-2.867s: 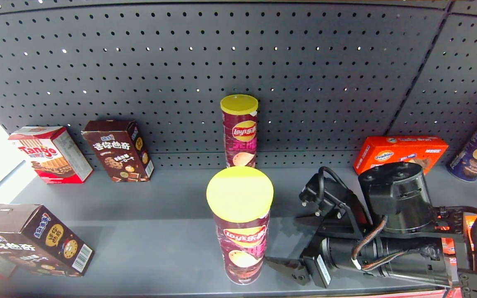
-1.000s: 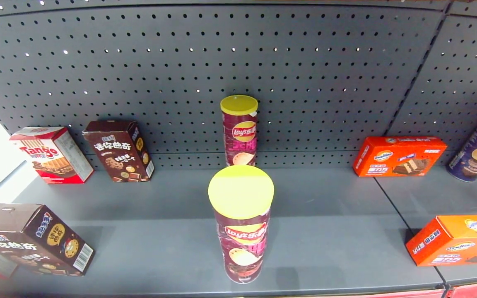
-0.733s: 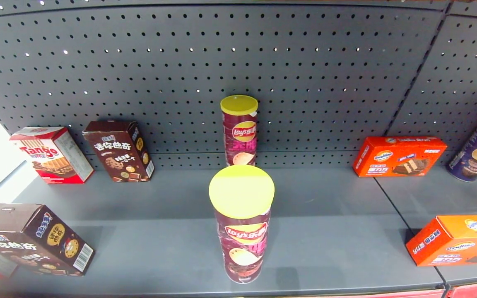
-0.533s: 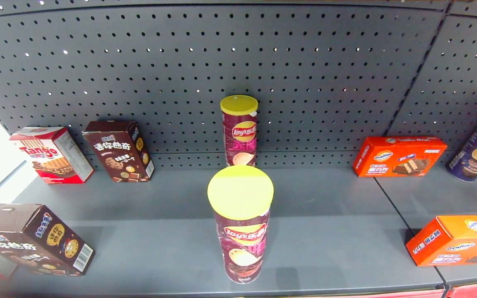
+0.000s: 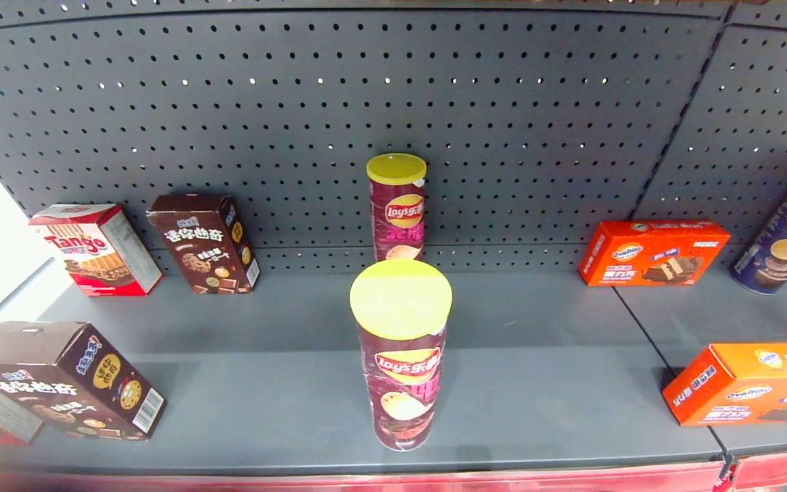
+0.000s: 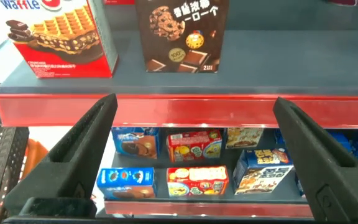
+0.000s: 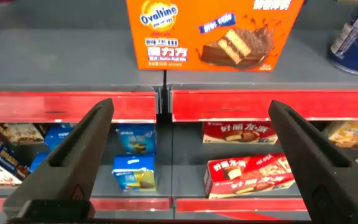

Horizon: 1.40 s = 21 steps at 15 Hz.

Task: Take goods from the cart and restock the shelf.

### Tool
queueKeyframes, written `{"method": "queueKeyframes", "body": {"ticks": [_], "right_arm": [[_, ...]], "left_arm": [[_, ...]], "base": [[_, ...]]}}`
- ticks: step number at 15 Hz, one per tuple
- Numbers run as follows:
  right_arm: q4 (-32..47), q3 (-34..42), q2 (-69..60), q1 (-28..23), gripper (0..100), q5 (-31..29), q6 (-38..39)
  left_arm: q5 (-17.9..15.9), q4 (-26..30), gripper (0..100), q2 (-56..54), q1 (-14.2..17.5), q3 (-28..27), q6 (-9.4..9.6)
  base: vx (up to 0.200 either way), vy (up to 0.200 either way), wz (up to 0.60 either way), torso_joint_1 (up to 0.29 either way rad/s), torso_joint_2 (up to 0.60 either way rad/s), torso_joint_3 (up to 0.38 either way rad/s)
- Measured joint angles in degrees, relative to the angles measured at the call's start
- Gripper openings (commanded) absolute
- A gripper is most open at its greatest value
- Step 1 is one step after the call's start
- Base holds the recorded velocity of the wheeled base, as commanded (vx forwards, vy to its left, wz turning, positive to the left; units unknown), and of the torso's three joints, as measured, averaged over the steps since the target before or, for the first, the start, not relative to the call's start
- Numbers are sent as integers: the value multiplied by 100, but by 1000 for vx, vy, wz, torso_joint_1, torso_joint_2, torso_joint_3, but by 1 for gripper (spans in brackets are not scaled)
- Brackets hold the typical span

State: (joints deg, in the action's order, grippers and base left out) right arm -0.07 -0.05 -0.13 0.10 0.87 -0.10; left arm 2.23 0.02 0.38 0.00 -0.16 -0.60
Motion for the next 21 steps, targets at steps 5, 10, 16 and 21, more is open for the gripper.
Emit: {"method": "queueKeyframes", "body": {"ticks": [5,10,16,21], "right_arm": [[5,5,0,-2,100,4,12],[0,5,0,-7,100,0,10],[7,0,0,-2,100,2,10],[0,0,2,0,100,-2,10]], "left_arm": [[0,13,100,2,0,-5,0],[-5,5,100,4,0,-2,11],[-16,5,100,4,0,0,11],[-16,-2,100,4,0,-2,11]], "base": [[0,0,120,1,1,0],[0,0,0,0,0,0],[0,67,0,1,1,0],[0,0,0,0,0,0]]}}
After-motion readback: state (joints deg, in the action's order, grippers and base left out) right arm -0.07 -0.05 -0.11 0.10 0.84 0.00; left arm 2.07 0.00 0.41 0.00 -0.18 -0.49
